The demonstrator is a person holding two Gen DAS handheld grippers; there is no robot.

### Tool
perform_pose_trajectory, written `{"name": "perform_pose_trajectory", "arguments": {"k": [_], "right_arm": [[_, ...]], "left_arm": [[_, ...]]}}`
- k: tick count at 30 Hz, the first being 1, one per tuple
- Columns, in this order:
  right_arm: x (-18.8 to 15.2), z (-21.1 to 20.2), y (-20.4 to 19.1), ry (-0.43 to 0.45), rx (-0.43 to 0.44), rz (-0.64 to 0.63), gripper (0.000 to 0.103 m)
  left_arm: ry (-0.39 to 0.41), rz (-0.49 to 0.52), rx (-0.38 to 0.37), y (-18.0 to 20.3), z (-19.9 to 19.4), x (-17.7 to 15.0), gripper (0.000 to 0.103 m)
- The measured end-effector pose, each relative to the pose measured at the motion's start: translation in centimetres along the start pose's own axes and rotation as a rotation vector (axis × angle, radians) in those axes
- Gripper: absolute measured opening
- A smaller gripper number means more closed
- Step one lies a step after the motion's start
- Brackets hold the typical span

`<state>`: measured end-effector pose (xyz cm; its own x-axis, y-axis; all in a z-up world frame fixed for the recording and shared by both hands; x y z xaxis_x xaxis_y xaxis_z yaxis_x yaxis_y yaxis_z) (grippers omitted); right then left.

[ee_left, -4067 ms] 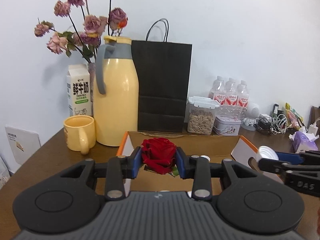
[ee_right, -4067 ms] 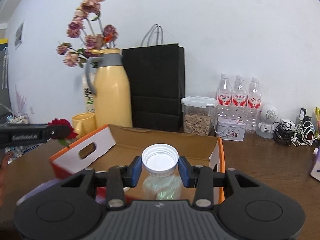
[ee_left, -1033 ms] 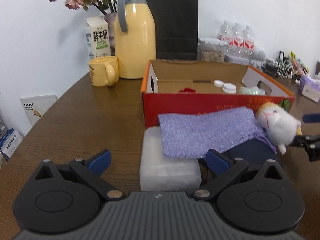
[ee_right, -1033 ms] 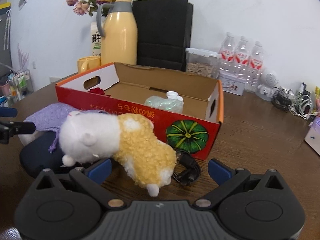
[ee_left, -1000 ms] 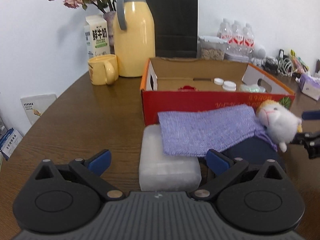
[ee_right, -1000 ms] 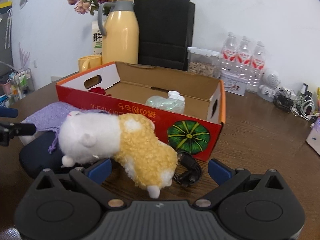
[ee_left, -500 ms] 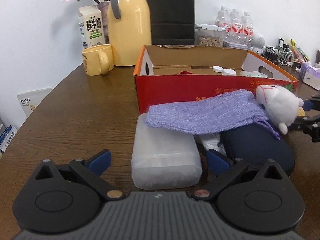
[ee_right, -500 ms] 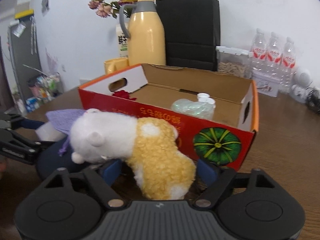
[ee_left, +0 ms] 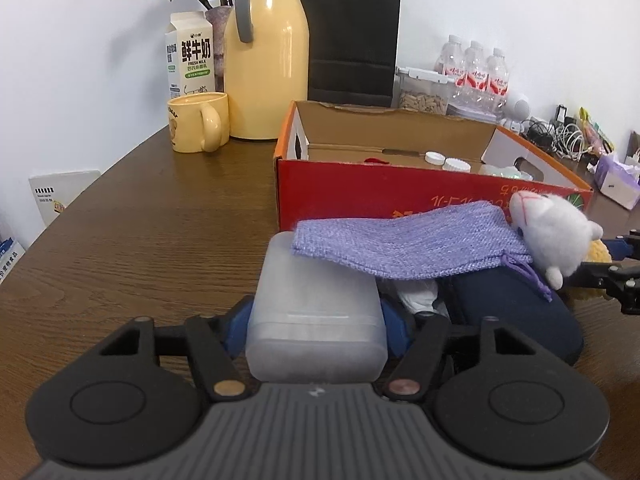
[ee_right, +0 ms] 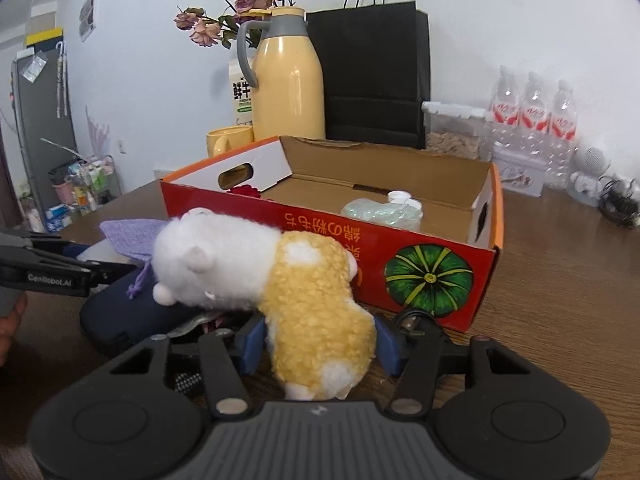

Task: Organize objects
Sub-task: 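Grasp the white plastic bead box with the left tool while the right tool grasps the plush sheep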

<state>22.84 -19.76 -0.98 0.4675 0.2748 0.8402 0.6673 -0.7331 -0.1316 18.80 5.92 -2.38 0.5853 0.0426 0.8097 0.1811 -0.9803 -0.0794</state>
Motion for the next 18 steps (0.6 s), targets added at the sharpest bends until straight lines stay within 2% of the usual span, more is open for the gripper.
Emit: {"name": "perform_pose_trajectory", "arguments": {"k": [10, 18], "right_arm": [[-0.3, -3.0, -1.4, 0.083, -0.089, -0.025, 0.052], [1.6, -4.8, -1.5, 0.154, -0.131, -0.049, 0.052]], "left_arm": [[0.055, -0.060, 0.056, -2.1, -1.7, 0.5, 0.066], [0.165, -0.088, 0.102, -3.7, -3.9, 2.9, 0.066]]}}
Point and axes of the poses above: each gripper's, at about its wrist camera, not at the fingertips, and z roughly the way its jaws point, y to its right, x to its top, the point moved 2 cm from there along z, roughly the way its jaws point, and after that the axes turned 11 degrees about x, right-handed, at the moved point
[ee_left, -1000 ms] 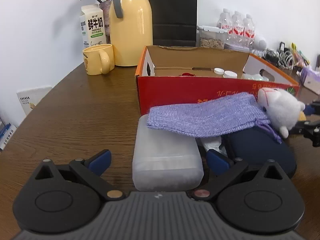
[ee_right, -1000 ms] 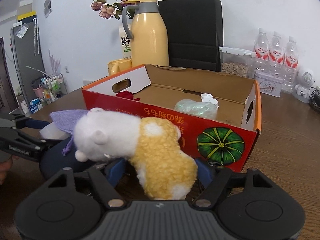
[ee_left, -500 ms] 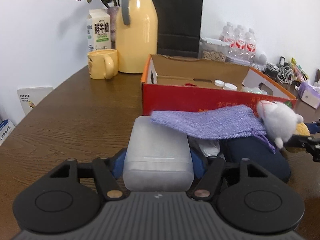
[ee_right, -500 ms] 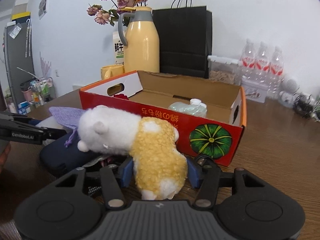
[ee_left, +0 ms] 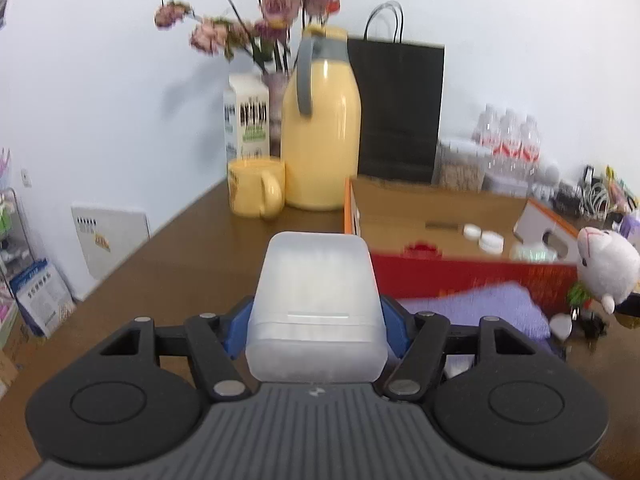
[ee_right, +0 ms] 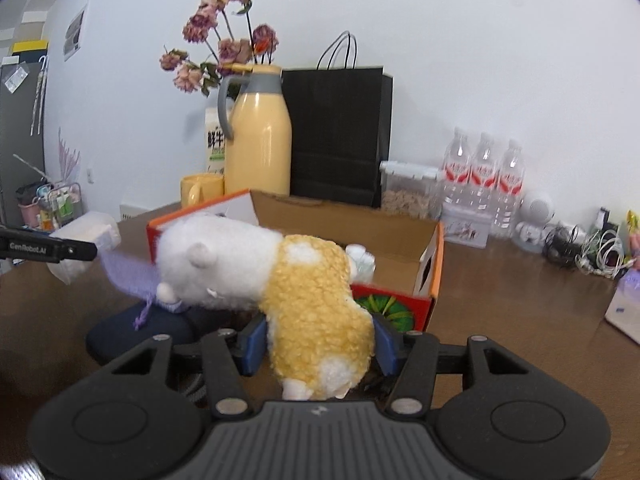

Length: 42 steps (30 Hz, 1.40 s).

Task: Organize objects
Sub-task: 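Grasp the white plastic bead box with the left tool while the right tool grasps the plush sheep, then carry the bead box and plush sheep into the cardboard box and open both tools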

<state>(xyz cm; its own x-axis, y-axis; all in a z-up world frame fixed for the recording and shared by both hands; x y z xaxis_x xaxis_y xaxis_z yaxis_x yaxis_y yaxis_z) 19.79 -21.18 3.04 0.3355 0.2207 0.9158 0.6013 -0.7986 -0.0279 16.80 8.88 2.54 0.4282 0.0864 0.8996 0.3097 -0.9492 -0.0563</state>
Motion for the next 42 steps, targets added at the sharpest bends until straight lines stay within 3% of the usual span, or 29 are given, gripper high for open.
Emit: {"name": "perform_pose_trajectory", "arguments": {"k": [8, 16, 28, 34, 42], "right_arm": [[3.5, 2.1, 0.1, 0.054, -0.007, -0.031, 0.052], [6.5, 7.3, 2.3, 0.053, -0.043, -0.015, 0.052], [5.1, 14.2, 5.4, -0.058, -0.179, 0.017, 0.053], [4.4, 14.6, 6.0, -0.076, -0.162, 0.050, 0.053], [4.3, 14.3, 5.4, -0.085, -0.143, 0.055, 0.057]], "left_arm": [[0.109, 0.008, -0.037, 2.1, 0.3, 4.0, 0.066], [0.151, 0.035, -0.092, 6.2, 3.2, 6.8, 0.066], [0.081, 0.039, -0.073, 11.5, 10.9, 8.3, 0.066], [0.024, 0.088, -0.077, 12.4, 12.7, 6.5, 0.067], [0.047, 0.086, -0.076, 12.0, 11.8, 6.3, 0.068]]}}
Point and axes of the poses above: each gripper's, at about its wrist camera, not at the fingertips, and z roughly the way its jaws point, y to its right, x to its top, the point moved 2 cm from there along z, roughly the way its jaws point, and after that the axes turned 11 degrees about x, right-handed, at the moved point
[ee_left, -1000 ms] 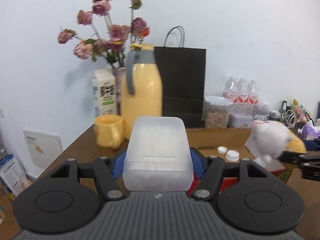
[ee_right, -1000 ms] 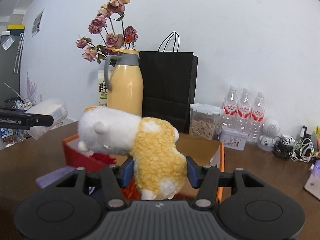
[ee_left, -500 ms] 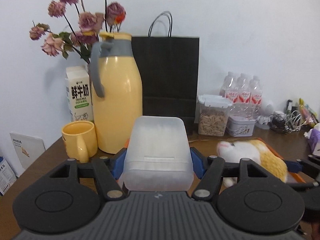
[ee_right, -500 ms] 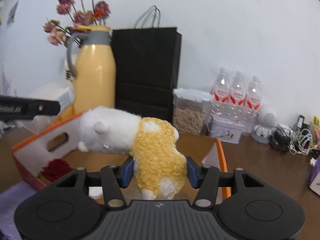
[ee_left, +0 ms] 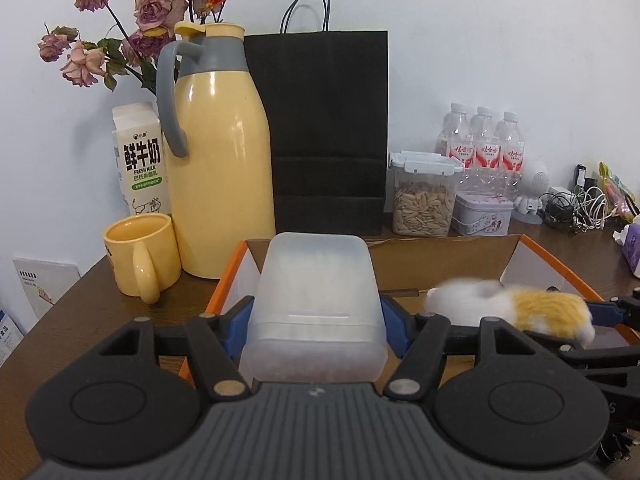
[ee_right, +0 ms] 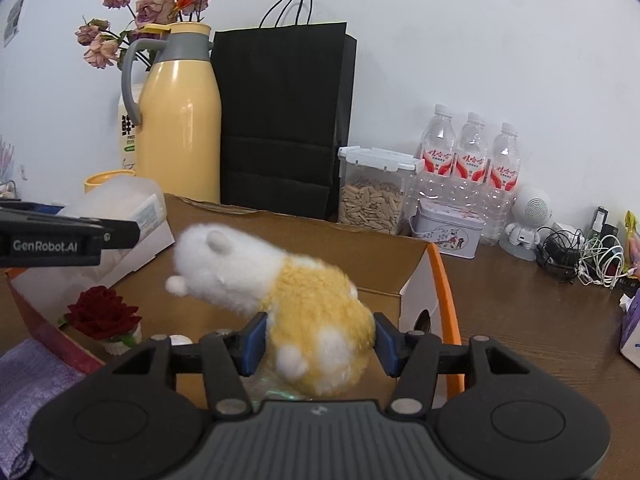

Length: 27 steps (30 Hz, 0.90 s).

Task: Organize objects
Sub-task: 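Carry the bead box and plush sheep into the cardboard box and open both tools, then move the left tool to the purple cloth while the right tool approaches the black cable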

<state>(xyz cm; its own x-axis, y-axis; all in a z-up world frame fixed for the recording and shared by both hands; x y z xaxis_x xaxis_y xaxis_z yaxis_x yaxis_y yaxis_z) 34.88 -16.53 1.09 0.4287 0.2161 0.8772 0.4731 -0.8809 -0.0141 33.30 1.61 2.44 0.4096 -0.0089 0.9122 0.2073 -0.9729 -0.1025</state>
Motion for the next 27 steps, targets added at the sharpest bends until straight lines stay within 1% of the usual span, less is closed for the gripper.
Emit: {"name": "perform_pose_trajectory", "arguments": {"k": [1, 2, 3, 4, 5, 6, 7, 14, 21, 27], "right_arm": [[0.0, -0.1, -0.1, -0.001, 0.006, 0.002, 0.058], [-0.1, -0.2, 0.0, -0.002, 0.015, 0.006, 0.063], [-0.1, -0.4, -0.1, 0.000, 0.022, 0.011, 0.067], [-0.1, -0.6, -0.1, 0.005, 0.027, 0.015, 0.082], [-0.1, -0.9, -0.2, 0.013, 0.026, 0.017, 0.093], [-0.1, -1.2, -0.2, 0.023, 0.025, 0.018, 0.097], [-0.1, -1.4, -0.2, 0.031, 0.026, 0.020, 0.102], [-0.1, -1.9, 0.0, 0.049, 0.024, 0.037, 0.103], [0.1, -2.9, 0.2, 0.081, 0.014, 0.045, 0.103], [0.3, -4.4, -0.1, 0.117, 0.017, 0.037, 0.103]], "left_arm": [[0.013, 0.000, 0.001, 0.0, -0.3, 0.1, 0.070], [0.026, -0.001, 0.002, -0.1, -0.6, 0.2, 0.081], [0.039, -0.004, 0.006, -0.2, -1.0, 0.4, 0.095], [0.059, -0.006, 0.008, -0.3, -1.4, 0.5, 0.100], [0.077, -0.009, 0.009, -0.3, -1.8, 0.6, 0.103], [0.088, -0.013, 0.011, -0.4, -2.2, 0.6, 0.103], [0.092, -0.017, 0.011, -0.4, -2.4, 0.7, 0.103], [0.093, -0.021, 0.024, -0.3, -2.7, 0.4, 0.103], [0.107, -0.052, 0.026, -1.1, -3.5, 0.7, 0.103], [0.155, -0.068, 0.016, -1.6, -5.4, 1.1, 0.103]]}}
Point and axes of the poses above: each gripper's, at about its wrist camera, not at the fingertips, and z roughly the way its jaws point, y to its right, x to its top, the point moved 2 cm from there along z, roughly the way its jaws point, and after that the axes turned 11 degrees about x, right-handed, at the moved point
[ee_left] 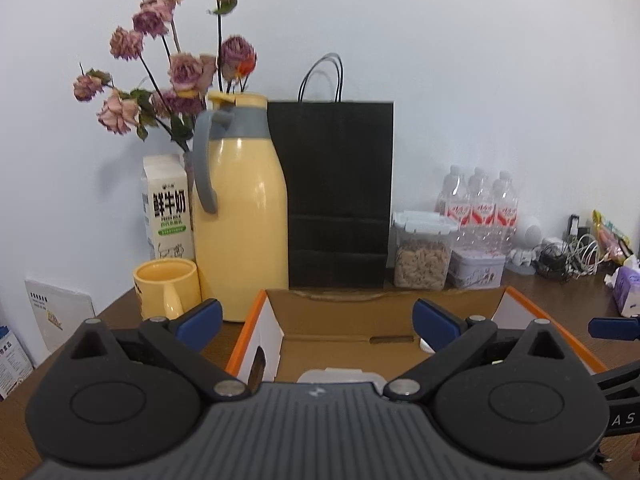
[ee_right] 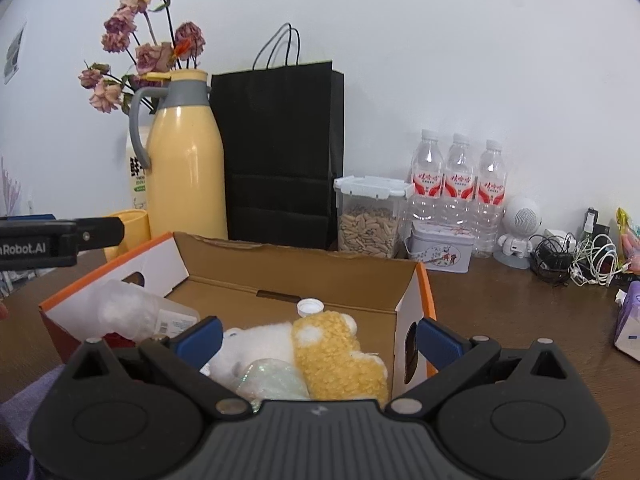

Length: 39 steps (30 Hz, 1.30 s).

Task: Organize objects
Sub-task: 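Move the left tool to the purple cloth while the right tool approaches the black cable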

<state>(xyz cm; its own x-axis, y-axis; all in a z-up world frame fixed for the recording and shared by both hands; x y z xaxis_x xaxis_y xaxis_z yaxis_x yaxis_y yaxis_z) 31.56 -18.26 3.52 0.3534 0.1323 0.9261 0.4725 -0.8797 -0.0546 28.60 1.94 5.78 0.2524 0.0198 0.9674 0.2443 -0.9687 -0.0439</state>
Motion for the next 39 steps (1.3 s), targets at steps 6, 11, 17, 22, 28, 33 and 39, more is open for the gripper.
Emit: {"name": "perform_pose_trajectory", "arguments": {"k": [6, 11, 17, 22, 28, 33, 39], "right_arm": [[0.3, -2.5, -1.1, 0.041, 0.016, -0.014, 0.103], [0.2, -4.6, -2.1, 0.053, 0.033, -0.019, 0.103], [-0.5, -6.5, -2.8, 0.043, 0.041, -0.008, 0.103], [-1.7, -8.1, -3.2, 0.022, 0.041, -0.004, 0.103], [-3.5, -9.6, -3.4, -0.018, 0.039, 0.004, 0.103], [-5.3, -10.3, -3.3, -0.065, 0.029, 0.010, 0.103], [-7.4, -9.8, -2.9, -0.142, 0.020, 0.024, 0.103]], "left_arm": [[0.025, -0.008, -0.013, -0.6, -2.3, 0.5, 0.103], [0.030, -0.009, -0.020, -1.3, -4.5, 0.4, 0.103], [0.018, 0.001, 0.000, -2.5, -6.4, 0.2, 0.103], [-0.005, 0.008, 0.022, -3.7, -7.9, -0.3, 0.103], [-0.050, 0.037, 0.035, -4.9, -9.3, -1.6, 0.103], [-0.102, 0.049, 0.048, -6.1, -9.8, -3.3, 0.103], [-0.171, 0.038, 0.069, -7.3, -9.5, -5.4, 0.103]]}}
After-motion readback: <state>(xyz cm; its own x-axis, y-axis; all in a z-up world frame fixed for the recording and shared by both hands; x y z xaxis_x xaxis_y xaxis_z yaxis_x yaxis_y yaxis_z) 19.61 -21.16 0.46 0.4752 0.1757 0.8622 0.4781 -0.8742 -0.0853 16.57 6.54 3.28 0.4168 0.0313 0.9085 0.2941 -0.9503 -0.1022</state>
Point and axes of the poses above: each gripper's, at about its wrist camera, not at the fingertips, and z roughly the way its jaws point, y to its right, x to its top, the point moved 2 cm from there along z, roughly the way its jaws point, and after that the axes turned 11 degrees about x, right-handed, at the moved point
